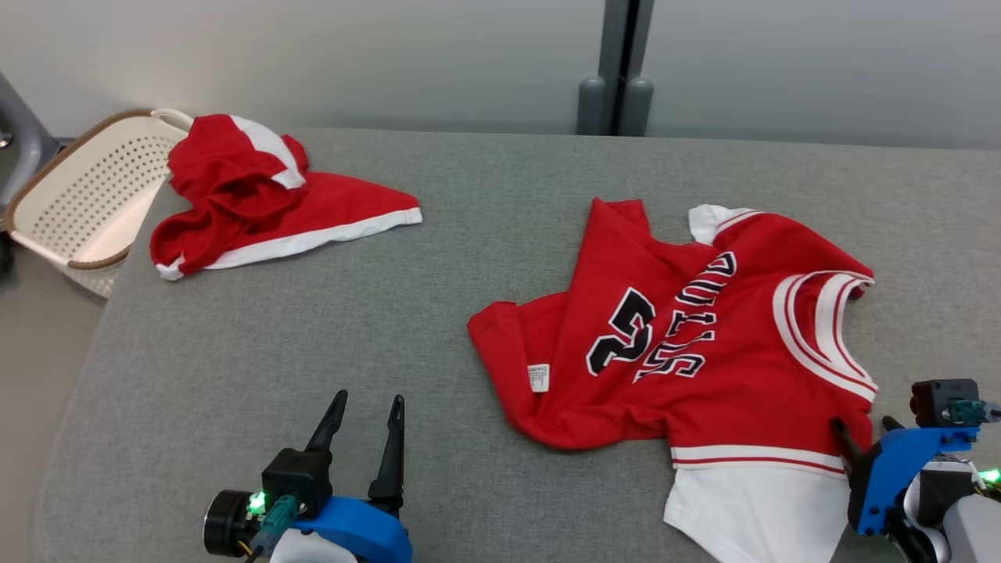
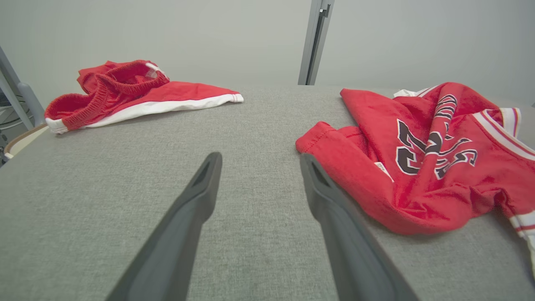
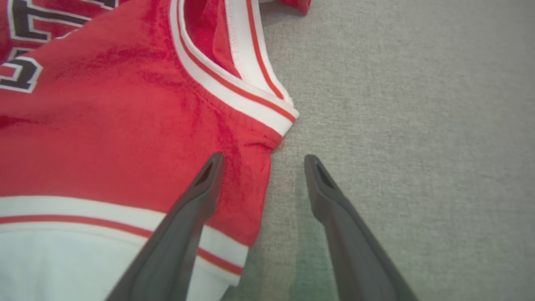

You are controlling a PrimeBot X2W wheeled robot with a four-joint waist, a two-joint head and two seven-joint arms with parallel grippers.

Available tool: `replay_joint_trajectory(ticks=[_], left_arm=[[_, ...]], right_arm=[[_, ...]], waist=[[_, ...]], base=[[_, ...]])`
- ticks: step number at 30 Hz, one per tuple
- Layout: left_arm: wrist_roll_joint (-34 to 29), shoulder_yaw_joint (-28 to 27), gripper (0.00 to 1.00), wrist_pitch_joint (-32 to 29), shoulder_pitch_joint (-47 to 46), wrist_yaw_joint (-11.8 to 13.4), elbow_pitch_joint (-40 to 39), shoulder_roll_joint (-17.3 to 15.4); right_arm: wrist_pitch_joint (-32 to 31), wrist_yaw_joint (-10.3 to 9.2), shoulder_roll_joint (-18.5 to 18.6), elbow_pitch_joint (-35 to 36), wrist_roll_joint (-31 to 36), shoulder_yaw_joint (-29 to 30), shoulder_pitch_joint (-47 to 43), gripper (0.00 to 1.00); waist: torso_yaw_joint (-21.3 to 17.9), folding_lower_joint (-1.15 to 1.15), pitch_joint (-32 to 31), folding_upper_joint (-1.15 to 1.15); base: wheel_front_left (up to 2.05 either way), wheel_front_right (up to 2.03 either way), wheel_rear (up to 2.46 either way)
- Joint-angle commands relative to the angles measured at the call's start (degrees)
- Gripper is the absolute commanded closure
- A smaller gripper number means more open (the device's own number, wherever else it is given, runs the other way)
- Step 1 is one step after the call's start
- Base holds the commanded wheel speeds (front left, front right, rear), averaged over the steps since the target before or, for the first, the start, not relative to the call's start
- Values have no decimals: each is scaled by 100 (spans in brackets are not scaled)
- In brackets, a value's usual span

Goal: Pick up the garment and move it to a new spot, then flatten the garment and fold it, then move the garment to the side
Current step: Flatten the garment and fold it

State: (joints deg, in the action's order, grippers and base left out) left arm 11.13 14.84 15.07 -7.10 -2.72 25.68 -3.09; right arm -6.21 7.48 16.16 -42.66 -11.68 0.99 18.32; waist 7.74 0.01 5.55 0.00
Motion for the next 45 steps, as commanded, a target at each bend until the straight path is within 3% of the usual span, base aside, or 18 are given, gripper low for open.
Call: replay_joint_trajectory(ticks=[1,3,4,5,8,15,22,23,24,25,30,36,41,45], left_arm=[[29,-27,0,16,-60,17,-27,1],[25,-40,0,15,-86,18,-43,2],[28,-43,0,15,-91,22,-55,4],[25,-45,0,15,-98,27,-67,5],[23,-51,0,16,-125,19,-90,6],[37,-21,0,16,-186,14,-110,12],[51,-13,0,15,-250,43,-134,20],[57,-16,0,15,-255,48,-139,21],[59,-16,0,15,-247,56,-144,22],[61,-19,0,15,-235,61,-146,22],[44,-35,0,15,-187,61,-163,22],[-3,-72,0,16,-94,38,-128,18],[-14,-118,0,16,-1,33,-92,10],[-20,-120,0,15,61,10,-35,10]], right_arm=[[-61,3,-43,-149,1,53,147,0],[-184,2,-26,-460,-4,192,312,0],[-224,2,-21,-589,40,204,376,6],[-249,2,-7,-699,55,251,432,43],[-196,1,107,-939,136,374,682,100],[303,1,654,-1202,556,771,1429,100],[759,2,1050,-1599,1349,1675,2020,100],[822,2,1038,-1641,1453,1810,2065,87],[857,2,994,-1696,1543,1927,2092,40],[897,2,930,-1750,1629,2012,2114,0],[1288,2,664,-1851,1876,2142,2127,0],[1974,2,279,-1615,1766,1907,1777,0],[2133,2,-171,-965,1357,1528,1241,0],[2145,2,-530,-43,984,1236,522,0]], waist=[[158,-1,115,0],[284,-1,166,0],[332,-1,188,0],[383,-1,216,0],[504,-1,289,0],[783,-1,410,0],[910,-1,462,0],[905,-1,461,0],[891,-1,453,0],[864,-1,440,0],[656,-1,330,0],[308,-1,54,0],[-42,-1,-241,0],[-259,-1,-442,0]], base=[[0,0,0],[0,0,0],[0,0,0],[0,0,0],[0,0,0],[0,0,0],[0,0,0],[0,0,0],[0,0,0],[0,0,0],[0,0,0],[0,0,0],[0,0,0],[0,0,0]])
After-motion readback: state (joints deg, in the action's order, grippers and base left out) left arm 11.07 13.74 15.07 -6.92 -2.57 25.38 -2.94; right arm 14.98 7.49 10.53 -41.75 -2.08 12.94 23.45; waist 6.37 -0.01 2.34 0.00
